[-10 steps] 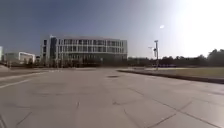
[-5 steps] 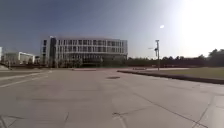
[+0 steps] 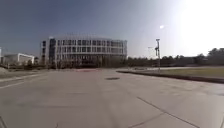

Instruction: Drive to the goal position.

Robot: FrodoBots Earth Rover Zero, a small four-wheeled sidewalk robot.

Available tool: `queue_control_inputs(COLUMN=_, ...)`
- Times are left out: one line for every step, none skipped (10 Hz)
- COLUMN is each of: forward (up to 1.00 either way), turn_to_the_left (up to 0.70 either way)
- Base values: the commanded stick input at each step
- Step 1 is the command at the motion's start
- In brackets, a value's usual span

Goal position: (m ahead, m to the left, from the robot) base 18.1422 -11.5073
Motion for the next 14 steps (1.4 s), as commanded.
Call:
queue_control_inputs(forward=0.68, turn_to_the_left=0.00)
queue_control_inputs(forward=0.70, turn_to_the_left=0.00)
queue_control_inputs(forward=0.70, turn_to_the_left=0.00)
queue_control_inputs(forward=0.70, turn_to_the_left=0.00)
queue_control_inputs(forward=0.70, turn_to_the_left=0.00)
queue_control_inputs(forward=0.70, turn_to_the_left=0.00)
queue_control_inputs(forward=0.70, turn_to_the_left=0.00)
queue_control_inputs(forward=0.70, turn_to_the_left=0.00)
queue_control_inputs(forward=0.70, turn_to_the_left=0.00)
queue_control_inputs(forward=0.70, turn_to_the_left=0.00)
queue_control_inputs(forward=0.70, turn_to_the_left=0.00)
queue_control_inputs(forward=0.70, turn_to_the_left=0.00)
queue_control_inputs(forward=0.70, turn_to_the_left=0.00)
queue_control_inputs(forward=0.70, turn_to_the_left=0.00)
